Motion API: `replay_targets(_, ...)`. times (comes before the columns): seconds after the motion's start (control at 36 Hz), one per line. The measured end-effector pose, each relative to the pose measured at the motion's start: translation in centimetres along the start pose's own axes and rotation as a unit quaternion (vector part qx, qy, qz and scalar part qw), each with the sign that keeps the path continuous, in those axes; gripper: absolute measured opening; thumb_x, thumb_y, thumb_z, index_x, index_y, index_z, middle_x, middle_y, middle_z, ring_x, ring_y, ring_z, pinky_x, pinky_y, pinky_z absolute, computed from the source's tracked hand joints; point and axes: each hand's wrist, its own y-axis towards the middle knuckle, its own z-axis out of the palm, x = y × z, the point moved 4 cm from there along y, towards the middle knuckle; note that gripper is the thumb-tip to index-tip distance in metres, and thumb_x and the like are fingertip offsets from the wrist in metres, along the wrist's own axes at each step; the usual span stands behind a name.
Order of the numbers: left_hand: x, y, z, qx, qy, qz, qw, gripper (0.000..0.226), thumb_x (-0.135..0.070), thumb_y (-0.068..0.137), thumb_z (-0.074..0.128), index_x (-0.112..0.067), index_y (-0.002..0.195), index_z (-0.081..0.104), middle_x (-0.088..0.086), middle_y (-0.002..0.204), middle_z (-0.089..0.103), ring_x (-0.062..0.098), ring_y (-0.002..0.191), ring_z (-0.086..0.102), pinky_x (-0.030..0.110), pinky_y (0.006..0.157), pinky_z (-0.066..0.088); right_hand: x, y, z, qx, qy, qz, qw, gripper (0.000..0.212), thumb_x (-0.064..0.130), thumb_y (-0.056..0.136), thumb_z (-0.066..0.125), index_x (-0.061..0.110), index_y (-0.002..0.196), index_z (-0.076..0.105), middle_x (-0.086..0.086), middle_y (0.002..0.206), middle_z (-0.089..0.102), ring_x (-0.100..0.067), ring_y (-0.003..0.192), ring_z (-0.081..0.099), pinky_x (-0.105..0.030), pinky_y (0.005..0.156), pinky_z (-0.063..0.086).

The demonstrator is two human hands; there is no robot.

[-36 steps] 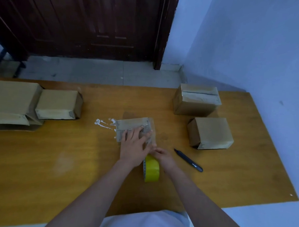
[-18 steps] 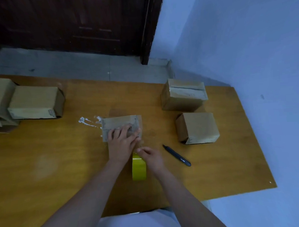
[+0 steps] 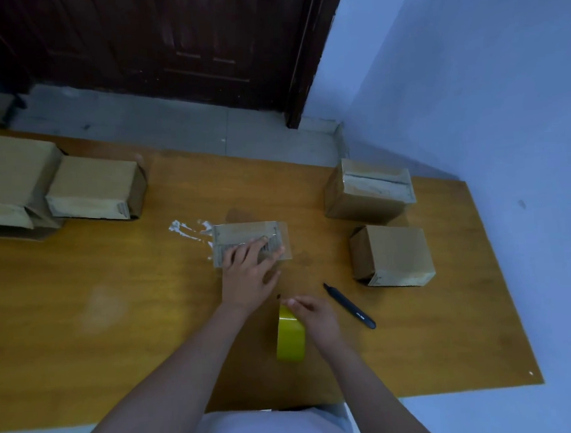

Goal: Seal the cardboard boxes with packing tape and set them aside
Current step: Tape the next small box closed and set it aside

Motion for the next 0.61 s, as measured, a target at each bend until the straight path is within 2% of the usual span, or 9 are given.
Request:
replay_targets(0.14, 0.2, -0.2, -0.1, 0.024, -0.006, -0.015, 1.000, 0.037, -0.047, 0.082, 0.053, -0.035, 0.112, 0.069, 0.002, 0.117, 0.064, 0.022, 0.108, 0.048, 0.041, 0.092, 0.032, -0.4, -0.5, 0.3, -0.003, 0.033, 0.013, 0.999, 0.013, 0.020, 0.092, 0.059, 0.017, 0.093, 0.072, 0.010, 0.092, 0.070, 0.009, 0.083, 0.062, -0.007, 0.075, 0.043)
replay_targets(0.25, -0.1, 0.5, 0.0, 0.001, -0.014, -0.042, 0.999, 0.028, -0.046, 0.083, 0.052, -0.037, 0.099, 0.073, -0.001, 0.108, 0.067, 0.022, 0.097, 0.047, 0.039, 0.085, 0.029, -0.5, -0.6, 0.0, -0.002, 0.035, 0.013, 0.999, 0.012, 0.020, 0.091, 0.061, 0.019, 0.090, 0.073, 0.009, 0.090, 0.070, 0.008, 0.083, 0.062, -0.012, 0.078, 0.045)
replay_targets(0.36, -0.3, 0.6, -0.1, -0.012, 0.022, -0.018, 1.000, 0.026, -0.044, 0.081, 0.051, -0.034, 0.092, 0.073, 0.000, 0.104, 0.068, 0.024, 0.093, 0.044, 0.041, 0.082, 0.029, -0.4, -0.9, 0.0, 0.003, 0.045, 0.016, 0.999, 0.011, 0.022, 0.091, 0.061, 0.022, 0.089, 0.072, 0.010, 0.089, 0.070, 0.007, 0.084, 0.062, -0.008, 0.075, 0.044)
replay_targets(0.44, 0.5, 0.9, -0.2, 0.031, 0.003, -0.022, 0.999, 0.029, -0.046, 0.080, 0.050, -0.035, 0.094, 0.073, -0.002, 0.105, 0.067, 0.023, 0.093, 0.043, 0.040, 0.083, 0.028, -0.7, -0.9, -0.1, 0.002, 0.070, 0.028, 0.997, 0.012, 0.022, 0.091, 0.060, 0.022, 0.089, 0.072, 0.007, 0.092, 0.071, 0.006, 0.082, 0.063, -0.009, 0.072, 0.044)
replay_targets(0.5, 1.6, 0.9, -0.4, 0.073, -0.044, -0.031, 0.996, 0.032, -0.050, 0.081, 0.048, -0.037, 0.103, 0.068, -0.003, 0.106, 0.065, 0.021, 0.095, 0.043, 0.038, 0.085, 0.026, -1.0, -1.0, -0.1, 0.003, 0.086, 0.037, 0.996, 0.014, 0.023, 0.092, 0.060, 0.017, 0.093, 0.072, 0.007, 0.091, 0.070, 0.008, 0.079, 0.062, -0.007, 0.070, 0.043)
replay_targets(0.56, 2.4, 0.7, -1.1, 0.115, -0.090, -0.032, 0.989, 0.039, -0.059, 0.082, 0.045, -0.038, 0.114, 0.056, -0.005, 0.107, 0.063, 0.018, 0.097, 0.042, 0.035, 0.086, 0.023, -1.2, -0.9, -0.1, 0.008, 0.097, 0.037, 0.995, 0.015, 0.023, 0.092, 0.059, 0.015, 0.094, 0.072, 0.008, 0.090, 0.069, 0.008, 0.078, 0.061, -0.007, 0.070, 0.043)
replay_targets(0.61, 2.5, 0.8, -2.0, 0.129, -0.112, -0.033, 0.985, 0.052, -0.071, 0.082, 0.039, -0.035, 0.114, 0.056, -0.009, 0.108, 0.062, 0.013, 0.102, 0.041, 0.031, 0.088, 0.019, -1.5, -0.8, 0.1, 0.011, 0.102, 0.039, 0.994, 0.016, 0.025, 0.091, 0.059, 0.018, 0.094, 0.072, 0.008, 0.092, 0.069, 0.005, 0.081, 0.061, -0.011, 0.073, 0.043)
